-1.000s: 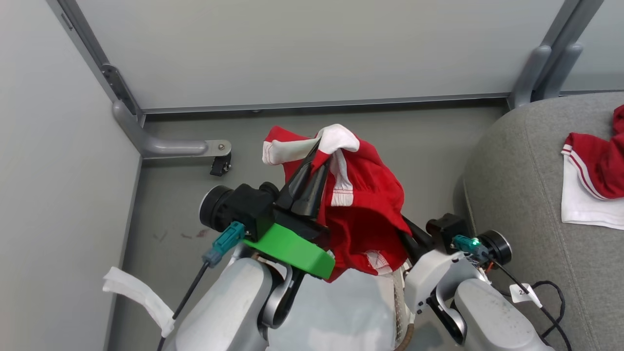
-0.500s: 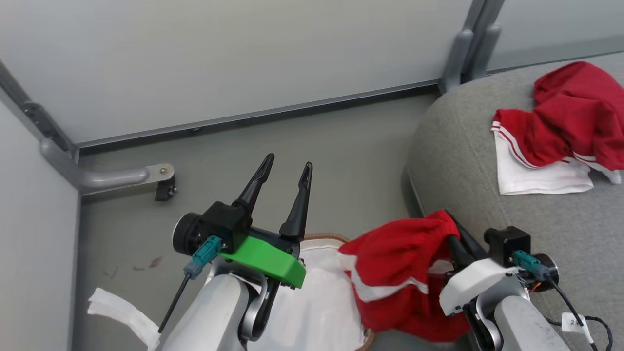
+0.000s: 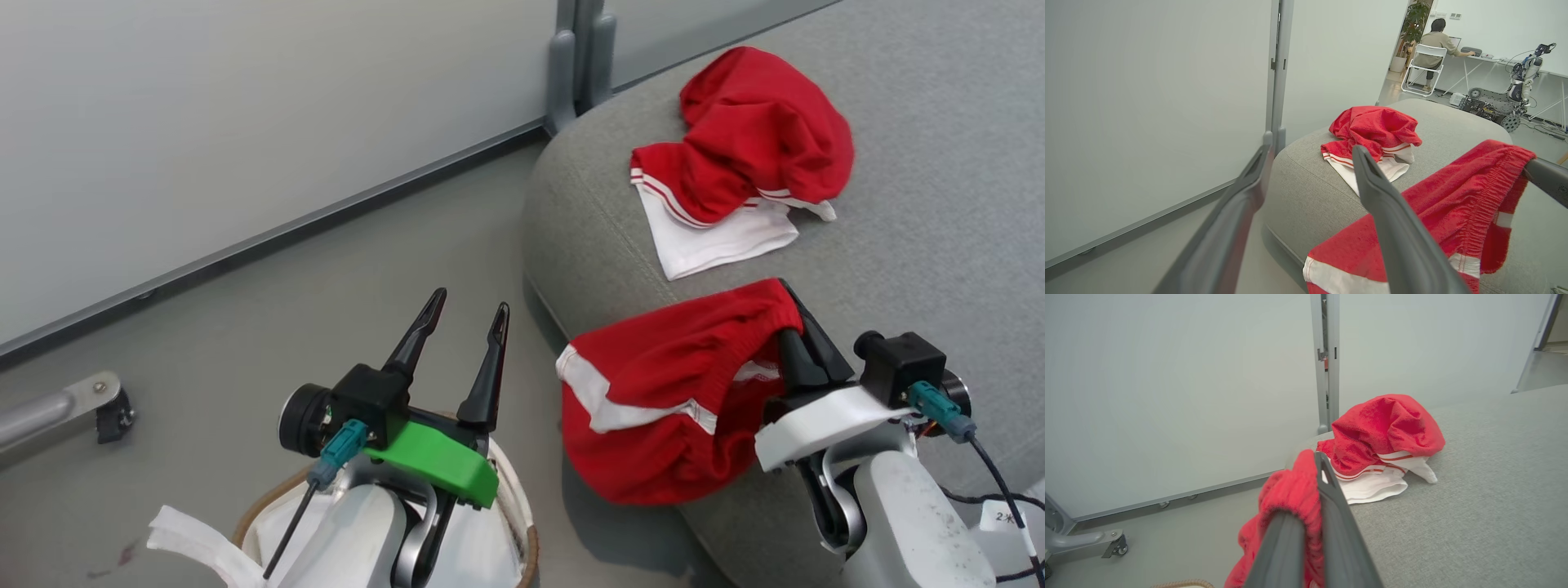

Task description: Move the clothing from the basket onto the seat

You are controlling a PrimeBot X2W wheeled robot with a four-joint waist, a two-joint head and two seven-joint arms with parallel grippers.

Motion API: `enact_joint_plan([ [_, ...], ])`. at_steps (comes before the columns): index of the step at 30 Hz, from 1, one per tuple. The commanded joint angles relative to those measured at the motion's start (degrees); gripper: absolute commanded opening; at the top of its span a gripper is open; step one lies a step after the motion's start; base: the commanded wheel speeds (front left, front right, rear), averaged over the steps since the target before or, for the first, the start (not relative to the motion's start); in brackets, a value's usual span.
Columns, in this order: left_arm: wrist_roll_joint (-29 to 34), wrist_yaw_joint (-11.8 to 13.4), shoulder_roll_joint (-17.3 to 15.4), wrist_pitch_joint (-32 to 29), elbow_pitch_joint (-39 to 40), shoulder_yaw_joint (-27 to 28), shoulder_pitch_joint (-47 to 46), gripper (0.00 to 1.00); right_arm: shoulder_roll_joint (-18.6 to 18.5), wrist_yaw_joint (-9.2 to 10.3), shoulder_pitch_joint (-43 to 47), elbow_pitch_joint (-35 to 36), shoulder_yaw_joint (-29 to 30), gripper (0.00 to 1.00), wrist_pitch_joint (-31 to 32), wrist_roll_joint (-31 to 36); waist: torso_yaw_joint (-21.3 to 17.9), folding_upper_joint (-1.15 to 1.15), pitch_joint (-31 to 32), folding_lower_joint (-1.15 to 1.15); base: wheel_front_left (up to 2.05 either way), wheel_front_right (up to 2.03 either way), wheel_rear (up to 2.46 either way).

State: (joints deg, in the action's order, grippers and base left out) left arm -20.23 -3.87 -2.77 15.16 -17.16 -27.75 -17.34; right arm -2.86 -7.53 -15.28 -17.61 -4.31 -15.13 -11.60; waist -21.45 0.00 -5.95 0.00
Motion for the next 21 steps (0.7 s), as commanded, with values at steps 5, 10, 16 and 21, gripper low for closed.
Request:
enact_joint_plan([
  [5, 1.2, -0.7, -0.3, 0.0, -0.8, -0.2, 0.2, 1.0, -1.8, 0.08, -4.5, 2.4, 1.3, 0.0, 0.0, -1.0, -9.1, 0.0, -3.2, 0.0, 0.0, 0.0, 0.0],
  [10, 1.7, -1.4, -0.3, 0.0, -2.2, -1.3, -1.9, 1.0, -7.3, 0.08, -12.2, 4.3, 1.1, 0.0, 0.0, -0.5, -9.4, 0.0, -6.4, 0.0, 0.0, 0.0, 0.0],
  [16, 3.5, -2.1, -0.3, 0.0, -3.0, -2.1, -3.9, 1.0, -16.3, 0.08, -26.0, 5.0, 0.4, 0.0, 0.0, 1.5, -8.3, 0.0, -11.3, 0.0, 0.0, 0.0, 0.0],
  [21, 4.8, -2.8, -0.3, 0.0, -3.1, -4.0, -5.8, 1.0, -23.7, 0.08, -37.9, 2.0, 2.4, 0.0, 0.0, 3.7, -5.2, 0.0, -15.3, 0.0, 0.0, 0.0, 0.0],
])
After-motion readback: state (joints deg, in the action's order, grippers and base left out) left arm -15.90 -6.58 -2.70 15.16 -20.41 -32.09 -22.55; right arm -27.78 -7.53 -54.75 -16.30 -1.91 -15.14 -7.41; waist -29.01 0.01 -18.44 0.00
